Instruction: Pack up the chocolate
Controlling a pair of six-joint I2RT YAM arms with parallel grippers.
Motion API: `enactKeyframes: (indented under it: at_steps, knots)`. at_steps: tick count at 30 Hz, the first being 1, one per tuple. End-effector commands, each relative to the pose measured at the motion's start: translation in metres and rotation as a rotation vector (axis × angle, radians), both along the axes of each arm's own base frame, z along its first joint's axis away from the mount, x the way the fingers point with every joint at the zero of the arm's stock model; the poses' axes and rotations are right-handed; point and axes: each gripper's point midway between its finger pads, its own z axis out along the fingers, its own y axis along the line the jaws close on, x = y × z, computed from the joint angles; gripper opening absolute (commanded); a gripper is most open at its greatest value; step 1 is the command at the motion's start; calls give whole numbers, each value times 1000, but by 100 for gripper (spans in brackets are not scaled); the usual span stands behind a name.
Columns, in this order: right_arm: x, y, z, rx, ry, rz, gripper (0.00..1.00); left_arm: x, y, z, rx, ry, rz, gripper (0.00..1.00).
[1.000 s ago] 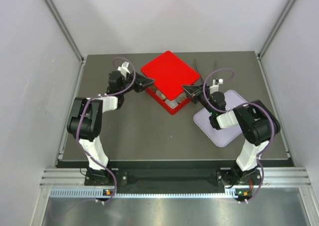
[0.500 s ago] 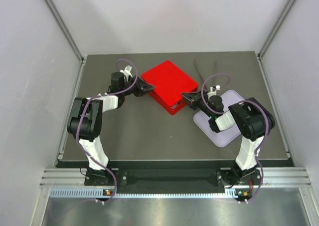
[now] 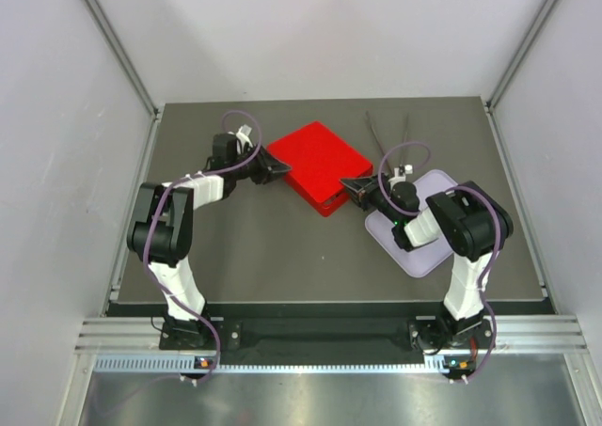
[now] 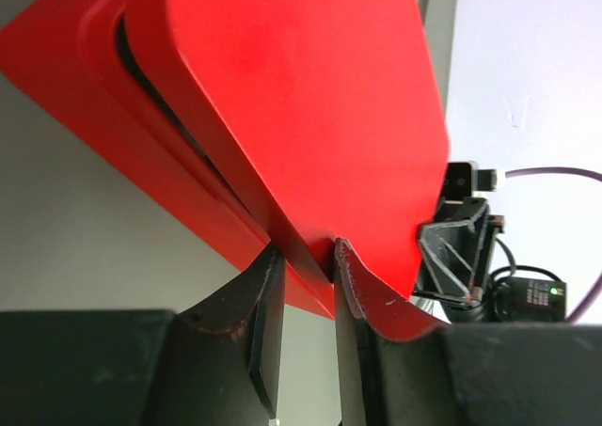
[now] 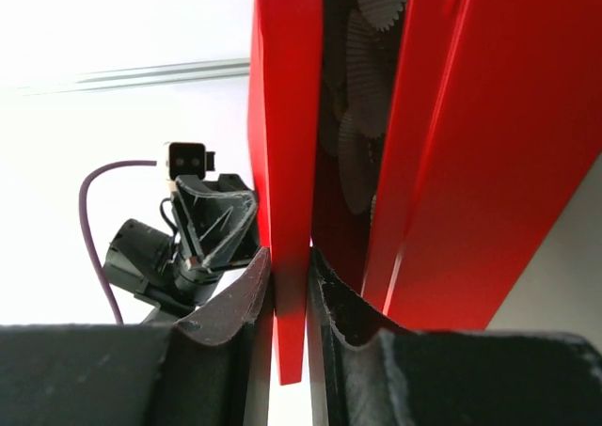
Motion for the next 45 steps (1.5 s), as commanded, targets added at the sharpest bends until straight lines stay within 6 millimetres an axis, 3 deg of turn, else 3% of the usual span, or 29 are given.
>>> enactKeyframes:
  at_steps: [1, 10, 28, 40, 45]
  knots:
    - [9, -6, 90, 131, -331, -29, 0, 19, 20, -1, 136, -93, 56, 29]
    - [15, -10, 93, 128, -344, -43, 0, 23, 29, 3, 182, -88, 84, 35]
    - [20, -10, 77, 111, -321, -50, 0, 26, 49, 24, 203, -96, 138, 41]
    - [16, -20, 61, 104, -274, -60, 8, 53, 34, 53, 105, -223, 104, 42]
    - [13, -22, 62, 98, -276, -55, 10, 70, 33, 42, 121, -212, 103, 42]
